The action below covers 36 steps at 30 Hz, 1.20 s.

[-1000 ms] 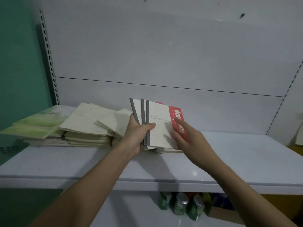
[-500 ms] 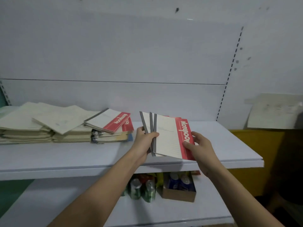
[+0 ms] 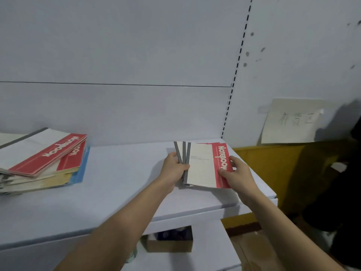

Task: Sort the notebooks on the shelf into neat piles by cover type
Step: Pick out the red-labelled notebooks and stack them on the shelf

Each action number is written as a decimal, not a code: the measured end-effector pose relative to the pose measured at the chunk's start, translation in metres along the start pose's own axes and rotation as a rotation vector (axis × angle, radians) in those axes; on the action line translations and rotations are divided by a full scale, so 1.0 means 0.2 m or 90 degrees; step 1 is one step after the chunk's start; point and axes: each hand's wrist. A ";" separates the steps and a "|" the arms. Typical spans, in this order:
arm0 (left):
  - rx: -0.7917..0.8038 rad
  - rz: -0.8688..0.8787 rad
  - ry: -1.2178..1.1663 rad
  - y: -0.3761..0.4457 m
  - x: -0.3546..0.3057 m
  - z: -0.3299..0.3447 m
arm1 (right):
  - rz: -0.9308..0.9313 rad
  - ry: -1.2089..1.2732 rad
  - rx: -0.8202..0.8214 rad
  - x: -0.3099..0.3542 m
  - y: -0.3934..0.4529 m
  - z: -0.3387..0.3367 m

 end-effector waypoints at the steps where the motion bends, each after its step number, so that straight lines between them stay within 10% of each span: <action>1: 0.011 -0.008 0.008 0.09 0.01 0.04 | 0.017 -0.011 0.009 -0.02 0.07 -0.06; 15: -0.162 -0.141 0.639 0.72 0.07 0.35 | -0.028 -0.278 0.036 -0.29 0.73 -0.33; 36: -0.193 -0.128 0.790 0.54 0.16 0.50 | -0.020 -0.398 0.117 -0.33 0.77 -0.32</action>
Point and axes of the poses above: each hand's wrist, its own y-axis towards the middle knuckle, its own z-axis out of the palm, x = y × z, and after that the axes turned 14 degrees about x, right-handed
